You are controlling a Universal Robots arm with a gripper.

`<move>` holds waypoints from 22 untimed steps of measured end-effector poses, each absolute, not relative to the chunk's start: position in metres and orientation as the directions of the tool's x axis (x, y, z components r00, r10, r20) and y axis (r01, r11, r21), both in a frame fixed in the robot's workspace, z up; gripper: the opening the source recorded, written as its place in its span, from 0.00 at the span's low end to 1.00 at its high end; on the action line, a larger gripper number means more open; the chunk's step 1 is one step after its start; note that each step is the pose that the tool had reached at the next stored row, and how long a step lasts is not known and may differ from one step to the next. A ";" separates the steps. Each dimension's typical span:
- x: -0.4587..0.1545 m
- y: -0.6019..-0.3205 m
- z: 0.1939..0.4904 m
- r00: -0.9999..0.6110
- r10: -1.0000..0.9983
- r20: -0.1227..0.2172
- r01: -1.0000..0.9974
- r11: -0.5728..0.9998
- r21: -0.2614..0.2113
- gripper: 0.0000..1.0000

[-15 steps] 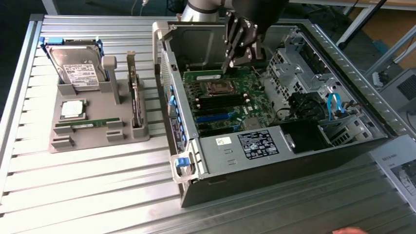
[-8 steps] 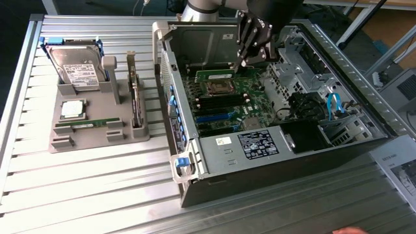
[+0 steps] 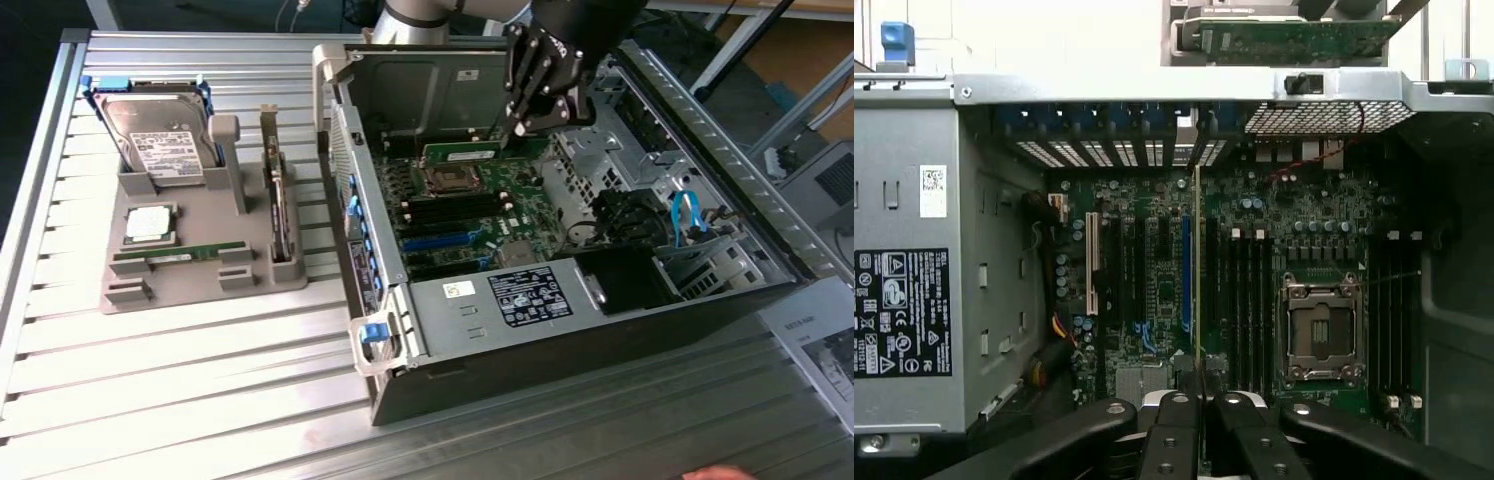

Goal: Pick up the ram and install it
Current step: 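Pick up the ram and move it above insertion slot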

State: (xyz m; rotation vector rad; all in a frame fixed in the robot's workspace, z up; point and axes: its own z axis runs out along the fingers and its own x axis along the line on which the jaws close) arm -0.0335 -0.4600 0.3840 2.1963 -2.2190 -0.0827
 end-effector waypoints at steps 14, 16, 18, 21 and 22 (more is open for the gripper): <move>-0.025 -0.456 0.384 -0.010 -1.000 -0.024 -0.999 0.009 0.051 0.12; -0.025 -0.453 0.384 -0.010 -1.000 -0.024 -0.999 0.009 0.051 0.12; -0.025 -0.450 0.384 -0.010 -1.000 -0.024 -0.999 0.009 0.051 0.12; -0.025 -0.443 0.384 -0.010 -1.000 -0.024 -0.999 0.009 0.051 0.12; -0.025 -0.441 0.384 -0.010 -1.000 -0.024 -0.999 0.009 0.051 0.12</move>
